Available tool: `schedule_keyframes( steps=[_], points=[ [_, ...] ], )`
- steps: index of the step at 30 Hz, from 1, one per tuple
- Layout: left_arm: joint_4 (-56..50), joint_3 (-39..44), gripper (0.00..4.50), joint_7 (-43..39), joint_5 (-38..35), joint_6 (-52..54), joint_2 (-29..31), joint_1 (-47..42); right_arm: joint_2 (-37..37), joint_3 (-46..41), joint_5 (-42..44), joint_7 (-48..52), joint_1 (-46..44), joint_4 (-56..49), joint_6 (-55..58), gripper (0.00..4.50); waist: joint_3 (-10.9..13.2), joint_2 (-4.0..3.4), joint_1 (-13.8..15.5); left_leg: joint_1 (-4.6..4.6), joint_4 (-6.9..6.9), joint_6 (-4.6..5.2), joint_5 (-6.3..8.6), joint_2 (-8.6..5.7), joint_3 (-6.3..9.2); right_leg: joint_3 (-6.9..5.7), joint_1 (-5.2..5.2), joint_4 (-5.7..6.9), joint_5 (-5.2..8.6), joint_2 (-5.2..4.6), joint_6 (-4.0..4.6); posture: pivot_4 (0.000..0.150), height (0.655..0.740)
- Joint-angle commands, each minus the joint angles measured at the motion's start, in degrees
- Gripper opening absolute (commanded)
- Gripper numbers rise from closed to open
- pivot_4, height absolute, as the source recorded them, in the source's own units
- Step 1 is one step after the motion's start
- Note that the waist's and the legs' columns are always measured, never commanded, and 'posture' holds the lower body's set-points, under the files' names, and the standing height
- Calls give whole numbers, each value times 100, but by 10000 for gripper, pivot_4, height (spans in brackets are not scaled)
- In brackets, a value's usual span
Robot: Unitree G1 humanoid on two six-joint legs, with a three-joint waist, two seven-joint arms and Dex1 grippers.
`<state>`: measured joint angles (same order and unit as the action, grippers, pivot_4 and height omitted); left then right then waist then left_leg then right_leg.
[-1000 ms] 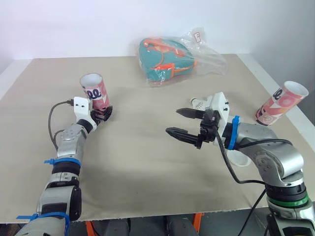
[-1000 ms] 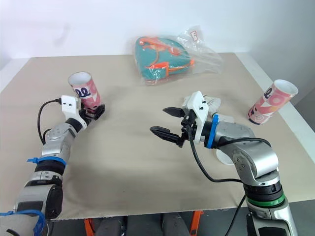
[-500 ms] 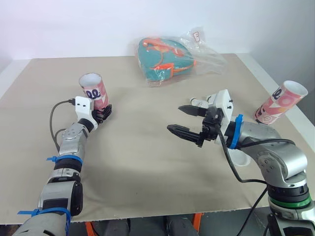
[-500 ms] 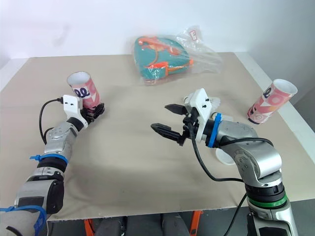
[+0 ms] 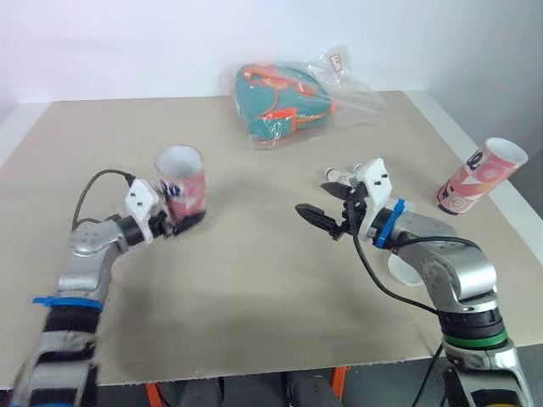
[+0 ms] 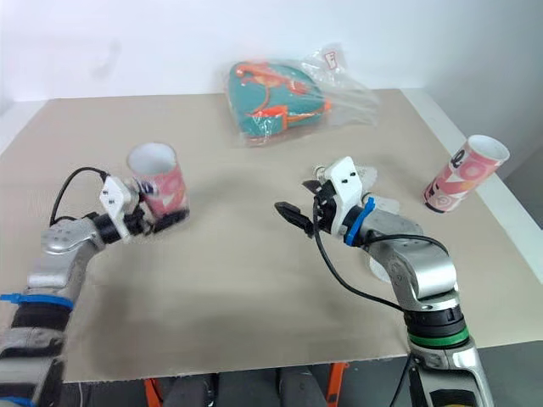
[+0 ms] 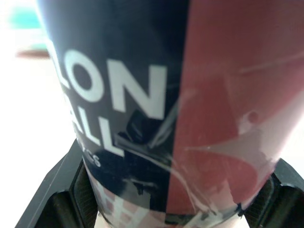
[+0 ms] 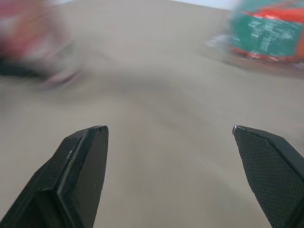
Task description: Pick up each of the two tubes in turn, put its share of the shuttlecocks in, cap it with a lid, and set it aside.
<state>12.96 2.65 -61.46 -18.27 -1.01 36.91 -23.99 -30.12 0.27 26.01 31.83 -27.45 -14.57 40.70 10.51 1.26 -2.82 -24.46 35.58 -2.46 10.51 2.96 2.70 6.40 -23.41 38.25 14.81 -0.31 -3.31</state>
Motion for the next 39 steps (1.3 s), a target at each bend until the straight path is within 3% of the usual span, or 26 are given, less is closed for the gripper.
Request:
schedule_keyframes(
  steps=[1,10,25,32,34,39],
  points=[
    [-784,-10,34801,-929,-157,129,801,140,110,168,-480,-405,-24,153,-97,45000,-2,5,1,0,-1,0,0,3,5,-6,0,1,3,3,6,1500,7400],
    [-974,-566,34801,-2033,266,-78,1617,98,405,479,-1475,-967,-505,1193,-412,45000,1,1,0,0,0,0,0,3,-3,-4,-3,0,9,1,-1,1500,7400],
    [-1497,-925,34801,-2357,408,171,1691,220,800,168,-1981,-1348,-1247,2744,-1017,45000,1,1,-3,-2,-9,5,3,5,-3,-5,-8,1,13,3,12,1500,7400],
    [-1553,-912,34801,-2299,424,93,1662,305,1074,406,-2544,-1695,-1892,4483,-2007,45000,1,0,-21,0,-9,5,3,4,-4,-4,-8,1,12,3,12,1500,7400],
    [-1591,-902,34377,-2267,408,117,1653,333,1131,381,-2627,-1782,-2016,4859,-2258,37196,1,0,-38,1,-9,5,3,4,-5,-4,-6,1,12,3,12,1500,7400],
    [-1733,-866,34377,-2197,339,195,1635,463,1269,340,-2689,-1791,-2190,5249,-2603,12783,1,0,-39,1,-9,5,3,4,-3,-4,-3,1,13,2,12,1500,7400]
  ],
)
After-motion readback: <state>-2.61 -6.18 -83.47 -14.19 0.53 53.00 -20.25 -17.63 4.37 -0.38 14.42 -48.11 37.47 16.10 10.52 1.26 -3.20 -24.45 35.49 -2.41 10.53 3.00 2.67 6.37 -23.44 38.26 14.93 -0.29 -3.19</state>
